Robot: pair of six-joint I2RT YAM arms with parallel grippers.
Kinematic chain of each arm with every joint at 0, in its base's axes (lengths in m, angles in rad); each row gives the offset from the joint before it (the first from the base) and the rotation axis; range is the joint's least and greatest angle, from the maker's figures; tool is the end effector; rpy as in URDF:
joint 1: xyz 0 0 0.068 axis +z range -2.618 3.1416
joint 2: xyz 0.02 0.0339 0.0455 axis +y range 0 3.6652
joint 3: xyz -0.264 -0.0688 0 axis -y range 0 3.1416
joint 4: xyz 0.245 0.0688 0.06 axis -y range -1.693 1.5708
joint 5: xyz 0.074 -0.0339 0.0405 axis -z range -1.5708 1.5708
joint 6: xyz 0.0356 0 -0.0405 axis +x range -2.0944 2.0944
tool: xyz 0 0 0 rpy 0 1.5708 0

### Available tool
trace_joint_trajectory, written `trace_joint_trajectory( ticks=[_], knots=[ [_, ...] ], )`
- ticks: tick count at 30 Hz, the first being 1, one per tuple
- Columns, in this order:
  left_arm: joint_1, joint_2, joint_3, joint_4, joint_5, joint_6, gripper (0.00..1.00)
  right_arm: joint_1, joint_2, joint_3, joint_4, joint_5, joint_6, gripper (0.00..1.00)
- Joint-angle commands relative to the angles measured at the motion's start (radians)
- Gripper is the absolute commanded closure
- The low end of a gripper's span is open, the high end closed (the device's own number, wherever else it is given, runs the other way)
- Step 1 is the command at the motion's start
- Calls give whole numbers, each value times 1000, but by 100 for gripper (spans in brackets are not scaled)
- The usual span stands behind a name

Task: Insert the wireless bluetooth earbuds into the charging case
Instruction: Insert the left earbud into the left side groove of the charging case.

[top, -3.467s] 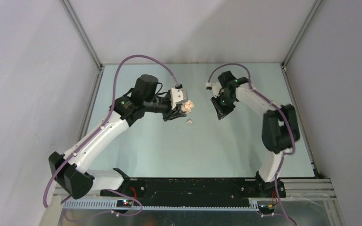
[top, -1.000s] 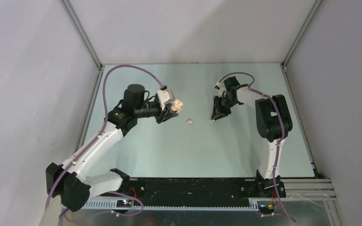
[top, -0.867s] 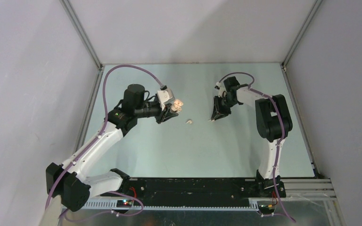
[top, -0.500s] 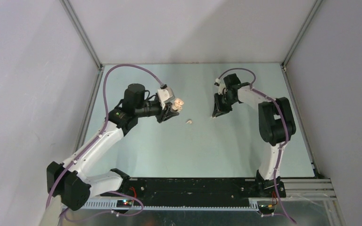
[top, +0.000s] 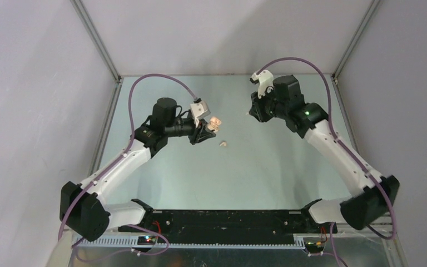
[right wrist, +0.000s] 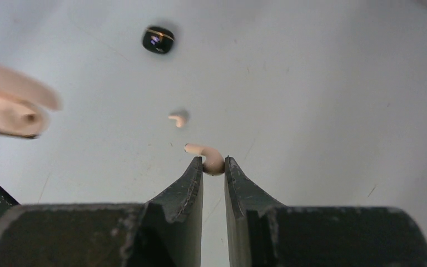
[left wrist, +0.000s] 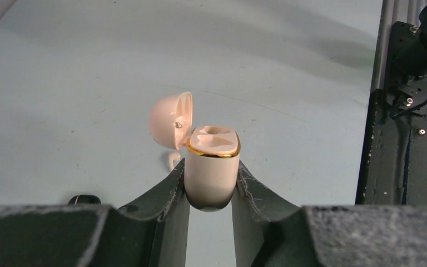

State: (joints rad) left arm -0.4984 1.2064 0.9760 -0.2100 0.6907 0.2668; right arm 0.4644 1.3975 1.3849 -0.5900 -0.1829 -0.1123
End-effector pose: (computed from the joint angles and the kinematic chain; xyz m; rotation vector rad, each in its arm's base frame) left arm 0.2262 -0.1489 0.3194 1.1404 1.6424 -0.8395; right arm 0.2743 0.1446 0.3687 -0.7230 2.0668 0.3989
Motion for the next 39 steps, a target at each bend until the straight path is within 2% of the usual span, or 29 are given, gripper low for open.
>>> trace_joint_trajectory(
  ticks=[1,7,14,25,39],
  knots=[
    [-13,22,1,42,44,-27,99,100,-128,21,3,107,-78,80],
    [-21,40,14,23,113,-25,99,225,-172,29,13,128,-87,80],
    [-23,40,18,12,164,-28,99,347,-144,34,42,204,-105,80],
    [-26,44,16,9,227,-31,99,440,-92,92,30,254,-96,80],
    [-25,41,10,58,235,-92,99,464,-39,123,28,247,-44,81]
  ],
)
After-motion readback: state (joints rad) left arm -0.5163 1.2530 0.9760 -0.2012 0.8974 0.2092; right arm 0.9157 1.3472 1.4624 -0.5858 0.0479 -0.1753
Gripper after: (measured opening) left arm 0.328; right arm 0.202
